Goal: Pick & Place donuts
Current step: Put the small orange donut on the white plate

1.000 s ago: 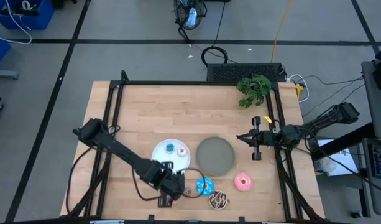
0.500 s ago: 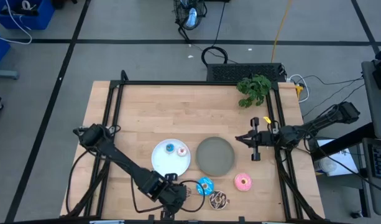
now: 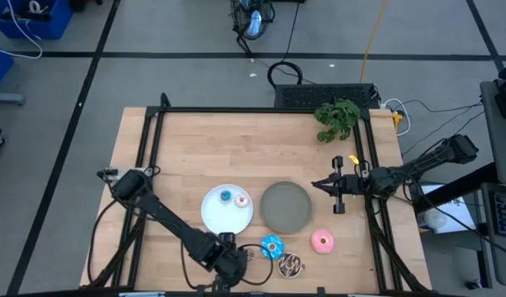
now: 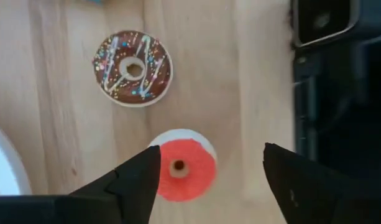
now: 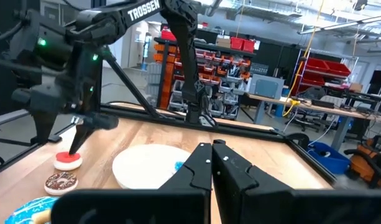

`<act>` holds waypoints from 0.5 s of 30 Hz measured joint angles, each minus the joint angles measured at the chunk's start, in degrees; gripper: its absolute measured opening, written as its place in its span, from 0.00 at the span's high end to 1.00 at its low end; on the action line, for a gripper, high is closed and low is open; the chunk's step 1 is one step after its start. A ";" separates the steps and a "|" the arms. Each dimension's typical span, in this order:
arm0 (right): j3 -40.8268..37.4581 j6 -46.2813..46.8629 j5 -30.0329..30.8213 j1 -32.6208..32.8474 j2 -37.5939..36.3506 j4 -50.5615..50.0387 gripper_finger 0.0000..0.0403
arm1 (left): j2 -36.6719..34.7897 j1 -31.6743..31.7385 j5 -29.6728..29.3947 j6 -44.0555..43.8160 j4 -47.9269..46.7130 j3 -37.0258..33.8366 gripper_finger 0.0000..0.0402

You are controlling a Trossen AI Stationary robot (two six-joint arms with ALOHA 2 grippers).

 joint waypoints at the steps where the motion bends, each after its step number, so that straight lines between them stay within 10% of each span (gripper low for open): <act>1: 0.00 -0.23 0.00 0.00 0.01 0.00 1.00 | 0.58 0.00 0.01 0.74 -0.31 0.00 0.27; 15: 0.00 -0.38 0.02 0.00 0.01 0.03 1.00 | 2.59 0.21 -1.97 2.67 -3.02 -0.62 0.13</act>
